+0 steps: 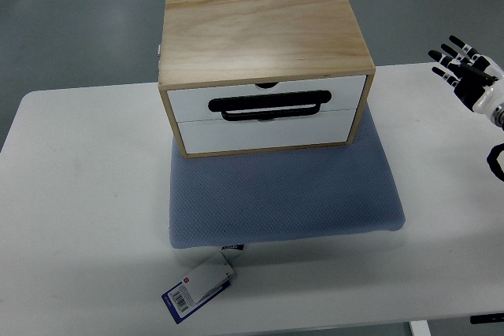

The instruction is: Open wood drawer with right hand

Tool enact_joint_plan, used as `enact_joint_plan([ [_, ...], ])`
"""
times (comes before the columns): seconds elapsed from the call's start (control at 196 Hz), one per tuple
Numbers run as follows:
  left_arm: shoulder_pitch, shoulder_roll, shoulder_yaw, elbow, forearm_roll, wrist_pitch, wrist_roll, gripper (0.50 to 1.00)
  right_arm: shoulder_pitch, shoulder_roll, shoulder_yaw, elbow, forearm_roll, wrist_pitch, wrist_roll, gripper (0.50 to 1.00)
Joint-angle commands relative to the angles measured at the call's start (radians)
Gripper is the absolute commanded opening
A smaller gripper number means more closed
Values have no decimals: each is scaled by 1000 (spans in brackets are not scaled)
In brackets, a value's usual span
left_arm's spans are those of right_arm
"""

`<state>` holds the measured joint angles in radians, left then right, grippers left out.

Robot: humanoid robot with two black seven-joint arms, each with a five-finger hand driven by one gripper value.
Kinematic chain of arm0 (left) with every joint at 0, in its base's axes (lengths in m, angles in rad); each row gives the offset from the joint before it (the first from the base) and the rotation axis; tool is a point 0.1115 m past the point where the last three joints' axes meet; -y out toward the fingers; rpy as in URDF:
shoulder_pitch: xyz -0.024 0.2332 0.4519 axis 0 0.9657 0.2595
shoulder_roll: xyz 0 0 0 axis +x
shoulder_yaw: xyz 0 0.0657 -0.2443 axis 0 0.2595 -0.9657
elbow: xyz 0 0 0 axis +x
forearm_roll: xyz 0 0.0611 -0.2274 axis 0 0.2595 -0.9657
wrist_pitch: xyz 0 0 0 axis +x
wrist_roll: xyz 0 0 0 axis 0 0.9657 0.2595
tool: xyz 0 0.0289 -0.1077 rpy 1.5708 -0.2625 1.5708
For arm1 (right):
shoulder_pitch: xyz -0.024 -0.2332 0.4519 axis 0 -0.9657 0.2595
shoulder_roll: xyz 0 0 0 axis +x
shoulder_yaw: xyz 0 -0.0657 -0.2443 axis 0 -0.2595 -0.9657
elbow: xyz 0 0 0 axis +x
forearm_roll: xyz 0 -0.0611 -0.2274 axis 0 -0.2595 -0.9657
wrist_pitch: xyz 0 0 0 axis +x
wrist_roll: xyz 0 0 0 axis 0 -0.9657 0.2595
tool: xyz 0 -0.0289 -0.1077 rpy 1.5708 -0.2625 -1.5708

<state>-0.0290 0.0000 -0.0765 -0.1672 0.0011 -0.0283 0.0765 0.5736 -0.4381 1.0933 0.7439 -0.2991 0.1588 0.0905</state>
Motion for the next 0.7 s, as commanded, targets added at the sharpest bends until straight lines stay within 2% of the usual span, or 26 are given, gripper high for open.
enact_joint_plan([
  [0.0,0,0,1,-2,0,-1,0,1000,-1,4,-1,2,0,1,0,936],
  [0.695,9,0,3,2,0,2,-1,1000,-1,7,0,5,2,27,-1,936],
])
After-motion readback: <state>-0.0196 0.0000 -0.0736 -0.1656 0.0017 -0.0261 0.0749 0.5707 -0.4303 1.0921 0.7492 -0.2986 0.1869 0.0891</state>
